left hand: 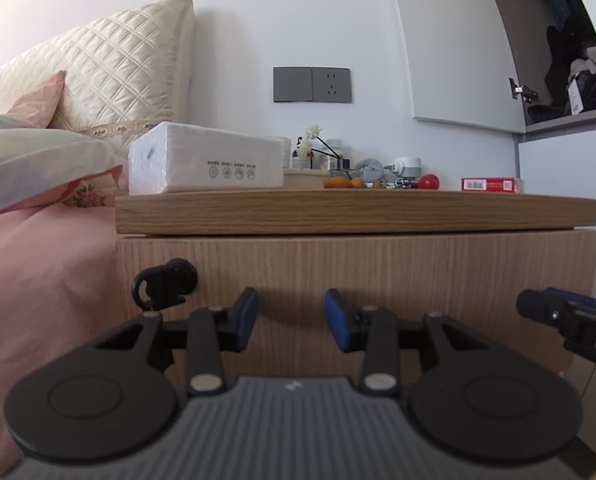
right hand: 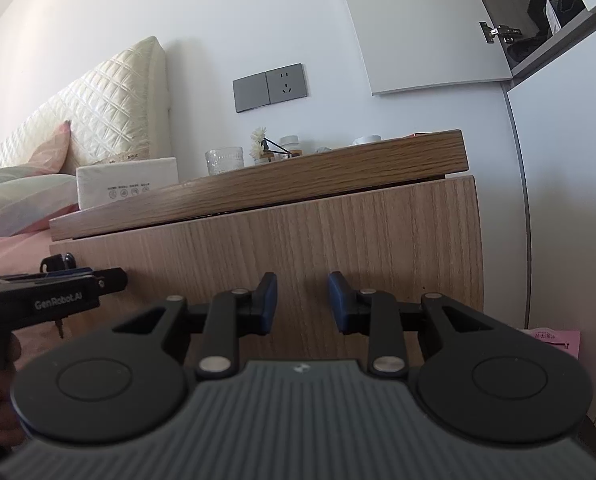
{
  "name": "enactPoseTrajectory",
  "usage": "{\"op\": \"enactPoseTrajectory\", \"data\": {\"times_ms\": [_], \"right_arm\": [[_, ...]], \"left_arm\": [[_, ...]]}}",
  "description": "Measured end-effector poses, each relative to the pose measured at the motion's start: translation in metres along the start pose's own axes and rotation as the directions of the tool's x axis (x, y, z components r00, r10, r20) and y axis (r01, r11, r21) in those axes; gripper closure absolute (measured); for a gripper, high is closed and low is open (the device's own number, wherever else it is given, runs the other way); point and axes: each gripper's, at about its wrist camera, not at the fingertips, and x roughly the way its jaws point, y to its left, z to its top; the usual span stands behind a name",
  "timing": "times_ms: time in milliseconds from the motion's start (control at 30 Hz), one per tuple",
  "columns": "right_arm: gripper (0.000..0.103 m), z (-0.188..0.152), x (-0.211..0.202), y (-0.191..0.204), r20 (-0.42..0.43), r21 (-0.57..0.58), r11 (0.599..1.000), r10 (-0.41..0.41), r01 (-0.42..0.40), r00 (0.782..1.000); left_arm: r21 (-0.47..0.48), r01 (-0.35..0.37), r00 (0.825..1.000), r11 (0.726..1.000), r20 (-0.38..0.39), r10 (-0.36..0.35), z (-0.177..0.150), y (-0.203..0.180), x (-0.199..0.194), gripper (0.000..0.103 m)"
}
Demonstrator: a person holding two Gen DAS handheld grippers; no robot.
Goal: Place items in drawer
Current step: 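Keep pushing the drawer front with both tools until it shuts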
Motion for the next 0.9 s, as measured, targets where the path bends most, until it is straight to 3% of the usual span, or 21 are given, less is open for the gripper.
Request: {"op": "enactPoseTrajectory", "data": {"times_ms": [500, 900], "right_arm": [[0.072, 0.006, 0.015, 0.004, -0.027, -0.034, 0.999, -0.005, 0.004, 1.000], [0.070, 0.010, 0.014, -0.001, -0.053, -0.022, 1.000, 0.005, -0.006, 0.999]], "left_arm": [[0.005, 0.020, 1.000, 1.000, -0.001, -0.020, 0.000, 0.003, 0.016, 0.054], [0.019, 0.055, 0.998, 0.998, -0.030, -0.054, 0.000, 0.003, 0.011, 0.055]]}}
